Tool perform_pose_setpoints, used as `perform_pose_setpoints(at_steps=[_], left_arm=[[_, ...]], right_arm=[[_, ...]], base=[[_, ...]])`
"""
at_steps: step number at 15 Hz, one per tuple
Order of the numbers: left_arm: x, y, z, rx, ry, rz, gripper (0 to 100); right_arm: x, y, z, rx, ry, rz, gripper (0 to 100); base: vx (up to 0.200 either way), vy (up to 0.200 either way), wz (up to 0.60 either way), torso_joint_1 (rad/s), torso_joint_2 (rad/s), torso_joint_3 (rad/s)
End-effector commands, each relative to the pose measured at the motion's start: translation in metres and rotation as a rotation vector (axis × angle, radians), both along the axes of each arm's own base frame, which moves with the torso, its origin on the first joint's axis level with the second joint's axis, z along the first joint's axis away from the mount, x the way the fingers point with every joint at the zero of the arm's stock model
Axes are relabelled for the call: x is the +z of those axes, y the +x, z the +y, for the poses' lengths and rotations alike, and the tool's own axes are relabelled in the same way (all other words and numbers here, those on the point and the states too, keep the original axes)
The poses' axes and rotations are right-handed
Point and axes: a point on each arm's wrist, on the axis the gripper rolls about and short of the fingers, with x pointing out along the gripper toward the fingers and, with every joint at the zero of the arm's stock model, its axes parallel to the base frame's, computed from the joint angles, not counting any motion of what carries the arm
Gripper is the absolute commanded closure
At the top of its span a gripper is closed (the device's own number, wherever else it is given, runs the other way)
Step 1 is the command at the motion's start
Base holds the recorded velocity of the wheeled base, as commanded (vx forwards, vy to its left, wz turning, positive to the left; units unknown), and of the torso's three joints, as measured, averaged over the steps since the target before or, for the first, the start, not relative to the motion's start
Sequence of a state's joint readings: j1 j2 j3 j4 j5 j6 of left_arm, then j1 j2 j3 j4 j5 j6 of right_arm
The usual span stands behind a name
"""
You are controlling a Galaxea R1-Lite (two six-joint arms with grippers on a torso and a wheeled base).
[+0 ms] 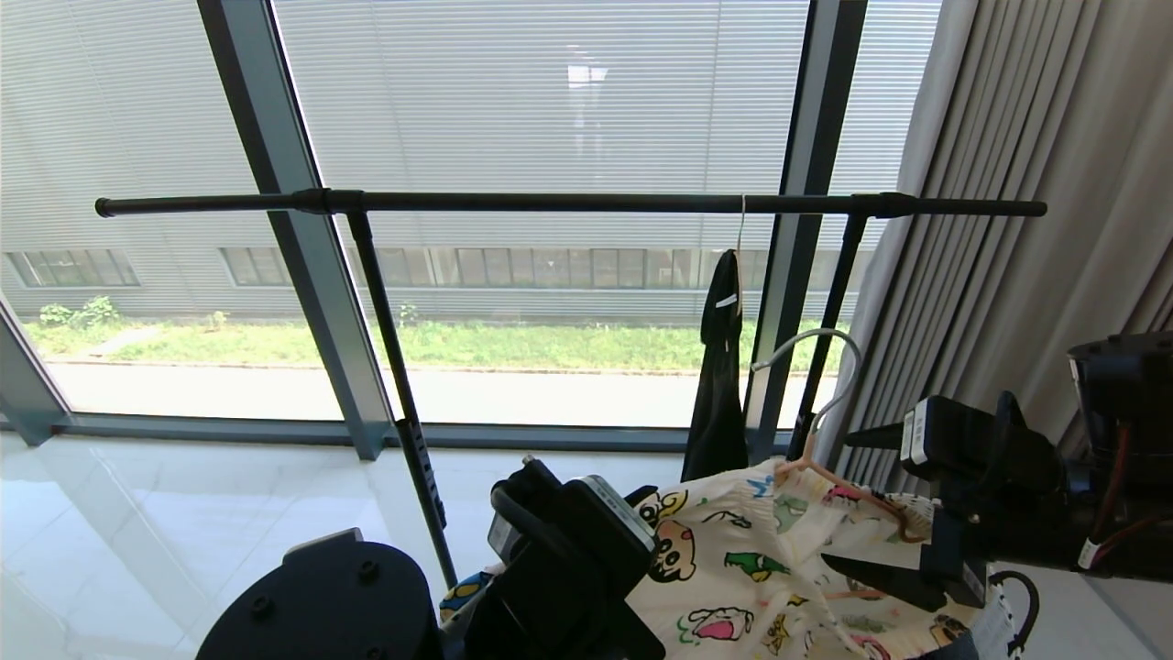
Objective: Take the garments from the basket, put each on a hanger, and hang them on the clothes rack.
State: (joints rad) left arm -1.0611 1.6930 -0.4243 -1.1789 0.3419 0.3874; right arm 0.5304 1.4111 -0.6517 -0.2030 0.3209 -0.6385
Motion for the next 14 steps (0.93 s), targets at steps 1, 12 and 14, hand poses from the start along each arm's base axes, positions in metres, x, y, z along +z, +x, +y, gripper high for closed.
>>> perform_pose_setpoints(at_steps=[1, 12, 14], left_arm=[[0.0009, -0.0009, -0.0002, -0.003, -0.004, -0.001, 100], [0.0007, -0.0010, 0.0000, -0.003, -0.004, -0.001, 100], [-0.0001, -0.0029, -0.0017, -0.012, -0.003, 0.001, 100]], right_arm=[[-0.0054, 0.0053, 0.0044, 0.007, -0.016, 0.020, 0], [-0.0038, 0.0061, 0.0071, 0.050, -0.036, -0.080, 100], [-0.0036, 0.0060, 0.0066, 0.062, -0.036, -0.130, 100]], base=[[0.000, 0.000, 0.00, 0.000, 0.00, 0.000], [0.000, 0.000, 0.00, 0.000, 0.00, 0.000], [0.000, 0.000, 0.00, 0.000, 0.00, 0.000]])
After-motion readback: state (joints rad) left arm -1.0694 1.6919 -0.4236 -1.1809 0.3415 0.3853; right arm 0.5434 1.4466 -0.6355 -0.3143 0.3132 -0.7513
